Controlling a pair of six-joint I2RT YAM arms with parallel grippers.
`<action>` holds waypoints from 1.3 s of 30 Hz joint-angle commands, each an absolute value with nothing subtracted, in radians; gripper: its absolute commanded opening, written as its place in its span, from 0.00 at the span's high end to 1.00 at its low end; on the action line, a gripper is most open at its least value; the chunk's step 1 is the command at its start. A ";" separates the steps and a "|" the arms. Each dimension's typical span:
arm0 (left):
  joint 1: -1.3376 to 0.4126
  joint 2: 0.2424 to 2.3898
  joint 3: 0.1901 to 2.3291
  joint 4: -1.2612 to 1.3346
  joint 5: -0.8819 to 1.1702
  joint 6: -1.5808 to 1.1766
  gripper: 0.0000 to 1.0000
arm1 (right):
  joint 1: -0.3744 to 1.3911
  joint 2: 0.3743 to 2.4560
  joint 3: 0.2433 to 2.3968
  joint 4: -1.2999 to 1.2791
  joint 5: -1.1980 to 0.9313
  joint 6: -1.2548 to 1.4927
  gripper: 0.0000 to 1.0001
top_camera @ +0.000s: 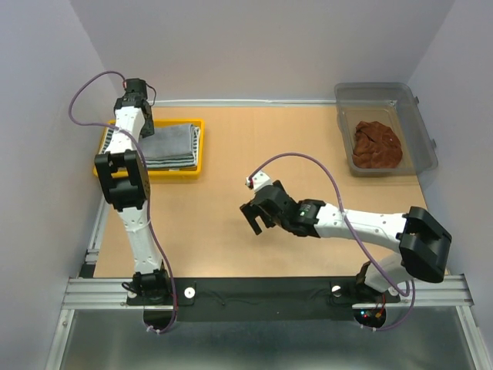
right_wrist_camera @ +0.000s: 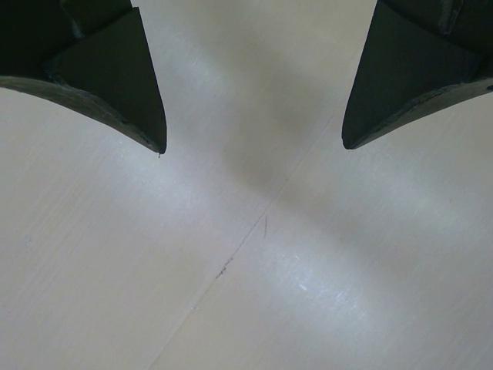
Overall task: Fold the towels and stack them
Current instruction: Neatly place the folded towel into the bin
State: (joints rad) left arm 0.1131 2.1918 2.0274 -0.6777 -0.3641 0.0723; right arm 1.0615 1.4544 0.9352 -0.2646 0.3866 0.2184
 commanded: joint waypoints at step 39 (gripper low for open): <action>-0.098 0.002 0.911 -0.428 -0.492 -0.235 0.01 | 0.411 0.077 0.721 -0.387 0.730 0.101 0.00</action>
State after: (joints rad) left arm -0.0845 0.0582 0.9401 -0.4782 -0.4099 -0.2302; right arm 0.4088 0.1402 0.7578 -0.3908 0.7578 0.1566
